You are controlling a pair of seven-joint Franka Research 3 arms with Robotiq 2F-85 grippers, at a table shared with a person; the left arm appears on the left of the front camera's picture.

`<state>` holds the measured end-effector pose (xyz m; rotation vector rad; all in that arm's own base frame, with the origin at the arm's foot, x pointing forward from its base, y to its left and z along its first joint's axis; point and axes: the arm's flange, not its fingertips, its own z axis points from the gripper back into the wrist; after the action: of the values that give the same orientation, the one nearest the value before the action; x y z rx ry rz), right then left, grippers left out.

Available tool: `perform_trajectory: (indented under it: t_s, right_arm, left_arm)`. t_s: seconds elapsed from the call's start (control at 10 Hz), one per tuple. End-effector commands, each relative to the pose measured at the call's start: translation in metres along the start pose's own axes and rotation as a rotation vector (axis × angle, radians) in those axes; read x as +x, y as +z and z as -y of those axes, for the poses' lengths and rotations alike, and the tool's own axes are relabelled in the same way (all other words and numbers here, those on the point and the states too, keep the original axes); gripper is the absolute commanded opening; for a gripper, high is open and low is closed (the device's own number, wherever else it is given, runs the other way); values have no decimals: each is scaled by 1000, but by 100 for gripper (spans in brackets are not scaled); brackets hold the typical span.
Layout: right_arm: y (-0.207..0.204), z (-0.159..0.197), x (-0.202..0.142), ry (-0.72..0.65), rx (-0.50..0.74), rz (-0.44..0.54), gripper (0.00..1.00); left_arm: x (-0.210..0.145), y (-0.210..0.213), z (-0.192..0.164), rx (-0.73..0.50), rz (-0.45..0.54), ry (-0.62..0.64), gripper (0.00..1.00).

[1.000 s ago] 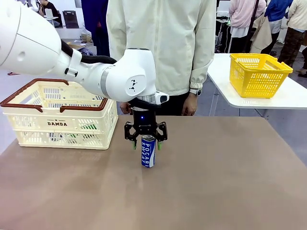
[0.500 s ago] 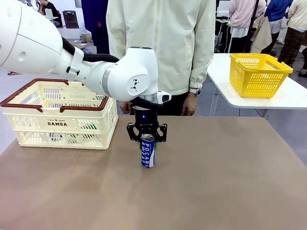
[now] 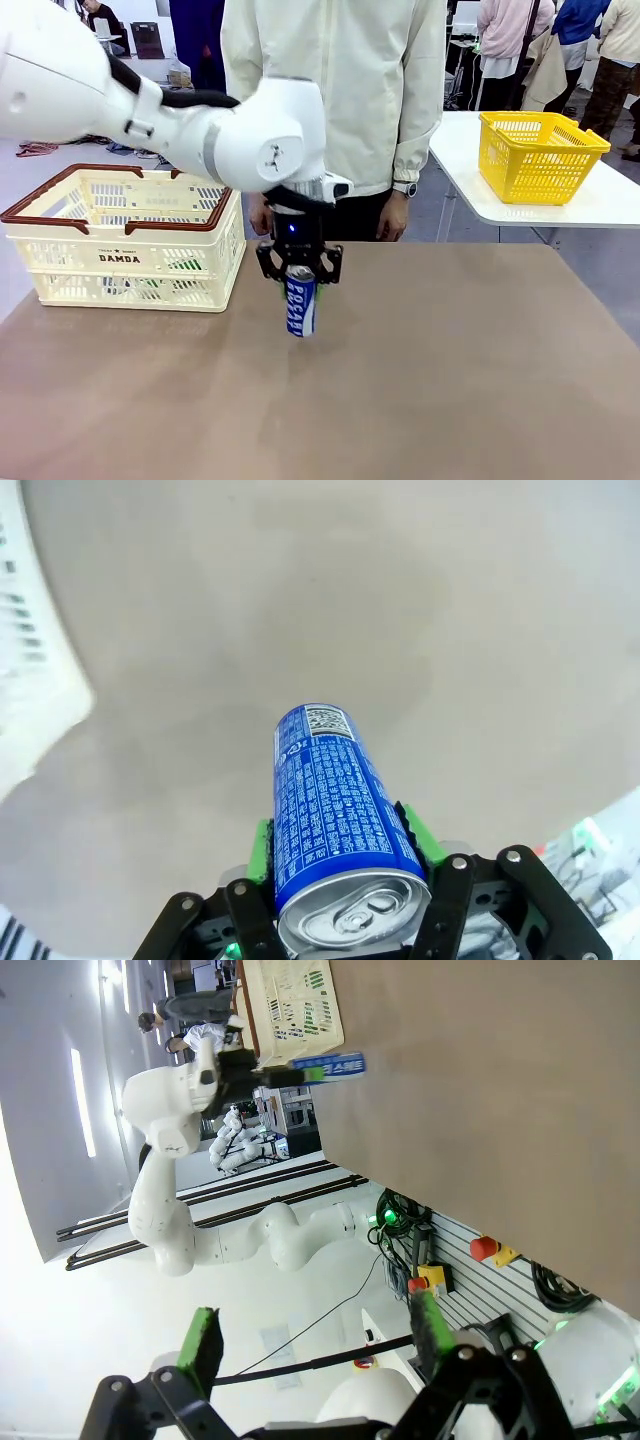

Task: Place the drinks into the Shopping basket.
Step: Pick up one drink and place it into the Shopping basket.

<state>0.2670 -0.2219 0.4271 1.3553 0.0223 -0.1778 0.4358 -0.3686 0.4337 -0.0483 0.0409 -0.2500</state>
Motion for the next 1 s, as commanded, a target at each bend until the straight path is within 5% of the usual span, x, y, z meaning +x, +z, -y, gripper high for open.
perform_trajectory:
  t_s: [0.0,0.2,0.4,0.6,0.9]
  right_arm:
    - [1,-3,-2,-10,2,0,100]
    - [1,-3,-2,-10,2,0,100]
    - [1,-3,-2,-10,2,0,100]
    - [1,-3,-2,-10,2,0,100]
    - [1,-3,-2,-10,2,0,100]
  left_arm:
    - [-25,75,-40,10,48,-102,0]
    - [-43,150,-76,-46,189,-9,0]
    - [-52,201,-124,-49,442,157,0]
    - [-46,199,-176,-63,564,253,0]
    - [-24,158,-241,196,629,465,0]
